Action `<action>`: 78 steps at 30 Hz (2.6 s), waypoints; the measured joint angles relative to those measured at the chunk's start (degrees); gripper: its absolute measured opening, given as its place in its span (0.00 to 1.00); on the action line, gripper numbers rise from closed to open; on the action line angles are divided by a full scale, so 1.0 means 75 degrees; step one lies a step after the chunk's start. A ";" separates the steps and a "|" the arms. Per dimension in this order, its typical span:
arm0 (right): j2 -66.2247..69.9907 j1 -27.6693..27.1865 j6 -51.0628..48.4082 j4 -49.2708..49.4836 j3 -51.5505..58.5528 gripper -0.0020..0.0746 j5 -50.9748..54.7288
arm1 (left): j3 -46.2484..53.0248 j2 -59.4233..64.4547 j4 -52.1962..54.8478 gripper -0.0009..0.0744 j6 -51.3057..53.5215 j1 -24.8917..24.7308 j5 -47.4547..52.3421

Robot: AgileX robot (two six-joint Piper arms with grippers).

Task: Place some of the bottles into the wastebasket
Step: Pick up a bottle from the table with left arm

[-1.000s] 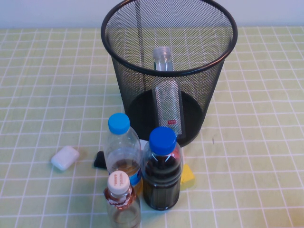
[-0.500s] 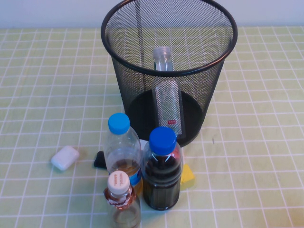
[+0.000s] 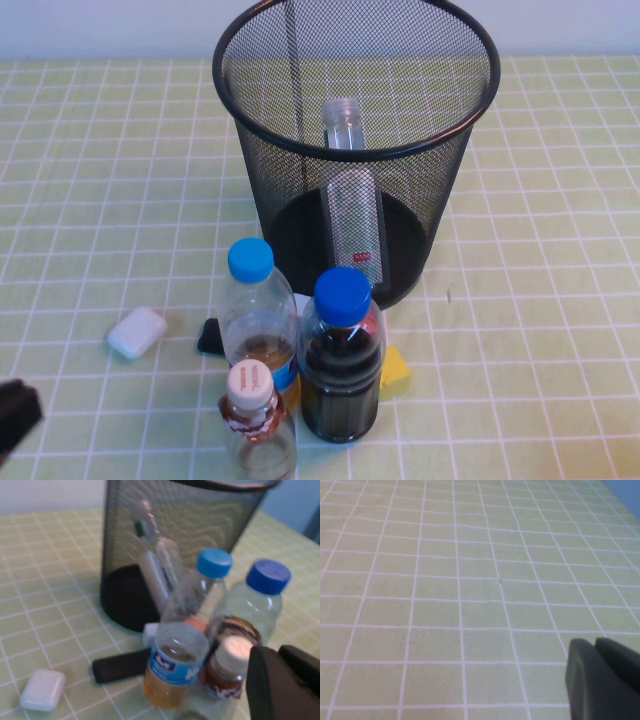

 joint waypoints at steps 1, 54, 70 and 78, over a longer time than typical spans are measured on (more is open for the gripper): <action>0.0000 0.0000 0.0000 0.0000 0.0000 0.02 0.0000 | -0.0070 0.0220 0.0216 0.01 0.0022 -0.0465 0.0045; 0.0000 0.0000 0.0000 0.0000 0.0000 0.02 0.0000 | 0.3745 0.5489 0.2671 0.90 -0.1287 -0.4148 -1.1287; 0.0000 0.0000 0.0000 0.0000 0.0000 0.02 0.0000 | 0.3718 0.6708 0.2499 0.87 -0.1321 -0.4148 -1.1972; 0.0000 0.0000 0.0000 0.0000 0.0000 0.02 0.0000 | 0.3718 0.6738 0.2499 0.47 -0.1321 -0.4148 -1.2001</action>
